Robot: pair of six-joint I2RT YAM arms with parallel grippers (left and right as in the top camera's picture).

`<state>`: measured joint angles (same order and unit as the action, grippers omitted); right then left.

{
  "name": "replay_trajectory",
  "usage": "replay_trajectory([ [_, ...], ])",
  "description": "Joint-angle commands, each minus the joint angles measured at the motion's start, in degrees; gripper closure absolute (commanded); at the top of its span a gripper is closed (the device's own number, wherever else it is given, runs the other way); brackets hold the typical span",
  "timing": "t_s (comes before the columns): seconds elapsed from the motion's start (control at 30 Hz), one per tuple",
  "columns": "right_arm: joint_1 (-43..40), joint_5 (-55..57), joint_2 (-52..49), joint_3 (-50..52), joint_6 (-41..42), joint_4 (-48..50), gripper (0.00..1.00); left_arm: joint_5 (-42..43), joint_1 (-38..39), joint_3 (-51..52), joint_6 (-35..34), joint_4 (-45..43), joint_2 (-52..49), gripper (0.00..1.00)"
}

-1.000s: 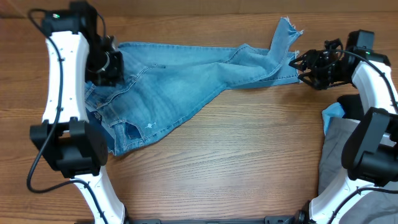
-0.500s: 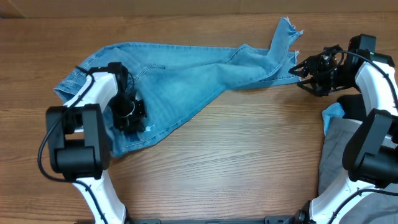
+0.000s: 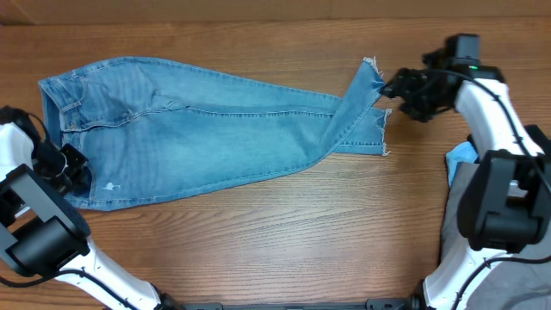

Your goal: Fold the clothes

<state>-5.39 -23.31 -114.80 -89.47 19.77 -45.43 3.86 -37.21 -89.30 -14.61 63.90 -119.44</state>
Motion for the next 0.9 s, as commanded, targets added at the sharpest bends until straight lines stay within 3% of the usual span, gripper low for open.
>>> replay_trajectory([
  [0.0, 3.0, 15.4, -3.9, -0.6, 5.0, 3.3, 0.28, 0.4, 2.5, -1.5, 2.9, 1.0, -0.8, 0.93],
  [0.13, 3.4, 19.6, -7.1, -0.6, 5.1, 8.1, 0.27, 0.4, 3.8, -1.5, 3.3, 1.7, -0.8, 0.93],
  [0.2, 3.0, 19.3, -8.4, -0.6, 5.1, 10.7, 0.21, 0.4, 4.4, -1.5, 4.0, 2.0, -0.8, 0.93],
  [0.33, 2.8, 12.9, -11.2, -0.6, 2.5, 18.1, 0.15, 0.4, 5.8, -1.5, 5.1, 2.3, -0.8, 0.92],
  [0.47, 3.0, 7.2, -14.2, -0.6, 3.0, 23.9, 0.16, 0.2, 6.8, -1.5, 6.6, 2.2, -0.8, 0.92],
  [0.5, 3.0, 6.9, -14.5, -0.6, 3.0, 24.4, 0.27, 0.2, 6.8, -1.5, 7.0, 2.2, -0.8, 0.91],
  [0.53, 3.0, 6.4, -14.6, -0.6, 3.0, 24.6, 0.48, 0.2, 6.9, -1.5, 7.3, 2.1, -0.8, 0.91],
  [0.57, 3.0, 5.9, -14.6, -0.6, 2.9, 24.6, 0.58, 0.2, 6.9, -1.5, 7.4, 2.2, -0.8, 0.91],
  [0.6, 3.0, 5.1, -14.3, -0.6, 2.7, 24.5, 0.75, 0.2, 6.9, -1.5, 7.4, 2.3, -0.8, 0.91],
  [0.67, 1.8, 3.6, -12.7, -0.6, 2.7, 23.4, 0.94, 0.2, 6.9, -1.5, 7.5, 2.5, -0.8, 0.91],
  [0.87, -3.9, -0.1, 2.3, -0.7, 2.7, 12.5, 0.96, 0.2, 6.6, -1.5, 9.1, 3.0, -0.8, 0.92],
])
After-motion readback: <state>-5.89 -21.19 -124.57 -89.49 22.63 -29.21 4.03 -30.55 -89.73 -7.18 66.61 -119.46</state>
